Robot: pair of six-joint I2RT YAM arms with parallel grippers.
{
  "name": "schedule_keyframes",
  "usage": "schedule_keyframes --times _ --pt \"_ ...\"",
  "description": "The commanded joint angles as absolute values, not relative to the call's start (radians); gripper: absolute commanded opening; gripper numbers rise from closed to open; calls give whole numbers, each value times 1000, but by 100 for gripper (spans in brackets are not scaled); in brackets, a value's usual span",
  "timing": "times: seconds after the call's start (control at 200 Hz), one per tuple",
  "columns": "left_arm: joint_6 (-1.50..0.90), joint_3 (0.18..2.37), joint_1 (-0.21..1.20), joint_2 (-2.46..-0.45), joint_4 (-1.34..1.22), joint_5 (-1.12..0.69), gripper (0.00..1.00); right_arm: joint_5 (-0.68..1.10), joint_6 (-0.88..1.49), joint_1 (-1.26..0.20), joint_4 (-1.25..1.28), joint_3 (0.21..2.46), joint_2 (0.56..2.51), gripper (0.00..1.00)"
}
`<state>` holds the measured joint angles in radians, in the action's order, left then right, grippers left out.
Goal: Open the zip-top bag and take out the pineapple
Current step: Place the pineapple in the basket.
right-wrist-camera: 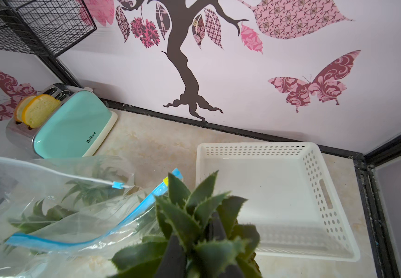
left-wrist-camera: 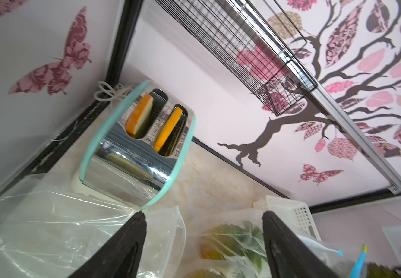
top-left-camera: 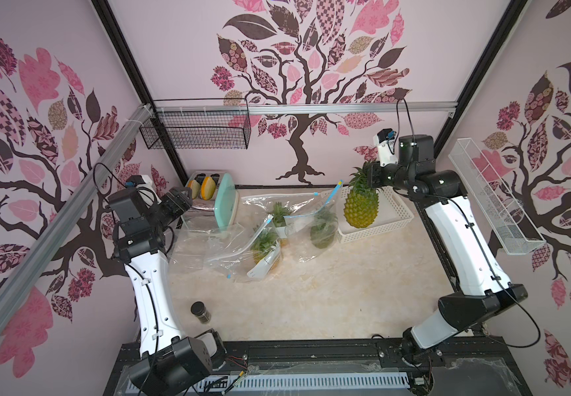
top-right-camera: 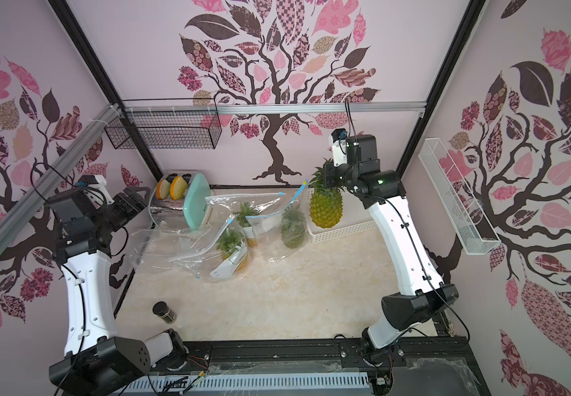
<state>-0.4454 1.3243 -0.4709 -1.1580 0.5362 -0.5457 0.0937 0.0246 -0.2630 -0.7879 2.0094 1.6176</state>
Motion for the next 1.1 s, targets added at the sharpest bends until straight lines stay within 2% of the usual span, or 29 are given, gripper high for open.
schedule_keyframes --times 0.0,0.265,0.91,1.095 --pt "-448 1297 -472 -1122 473 -637 78 99 23 -229 -618 2081 1625 0" --pt "-448 1243 -466 -1104 401 -736 78 96 8 -184 -590 2094 1710 0" --pt "-463 1174 -451 -1111 344 -726 78 190 58 -153 -373 1983 1854 0" --pt "-482 1158 -448 -1108 320 -724 78 220 82 -149 -234 1882 1861 0"
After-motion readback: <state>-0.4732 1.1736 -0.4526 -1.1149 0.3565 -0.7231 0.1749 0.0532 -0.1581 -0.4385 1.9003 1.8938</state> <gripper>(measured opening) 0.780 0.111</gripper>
